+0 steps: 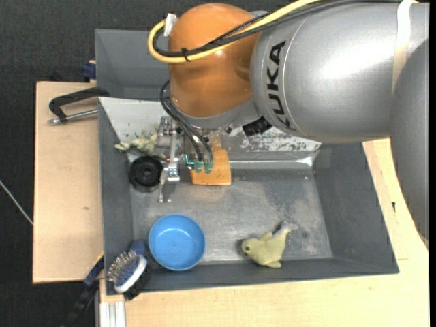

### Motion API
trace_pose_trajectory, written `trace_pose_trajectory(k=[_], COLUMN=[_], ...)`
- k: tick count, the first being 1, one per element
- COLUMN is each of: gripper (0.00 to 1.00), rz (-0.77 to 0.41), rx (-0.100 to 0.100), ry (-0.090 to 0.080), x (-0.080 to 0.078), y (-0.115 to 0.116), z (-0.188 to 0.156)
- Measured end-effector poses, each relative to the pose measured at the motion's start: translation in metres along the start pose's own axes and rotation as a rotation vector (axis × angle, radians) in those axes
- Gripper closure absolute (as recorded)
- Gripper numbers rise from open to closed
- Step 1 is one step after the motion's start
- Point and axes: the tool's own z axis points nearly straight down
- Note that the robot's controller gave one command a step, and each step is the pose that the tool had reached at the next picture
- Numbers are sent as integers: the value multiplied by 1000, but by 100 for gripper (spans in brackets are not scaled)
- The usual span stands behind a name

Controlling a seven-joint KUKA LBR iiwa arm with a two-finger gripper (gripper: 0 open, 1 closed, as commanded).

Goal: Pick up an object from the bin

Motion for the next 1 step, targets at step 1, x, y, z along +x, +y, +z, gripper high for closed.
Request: trace_pose_trajectory(k=[1], gripper=[0], rz=[-318], rx=[-4], ry=[-20], x=[-23], y=[6], z=[160])
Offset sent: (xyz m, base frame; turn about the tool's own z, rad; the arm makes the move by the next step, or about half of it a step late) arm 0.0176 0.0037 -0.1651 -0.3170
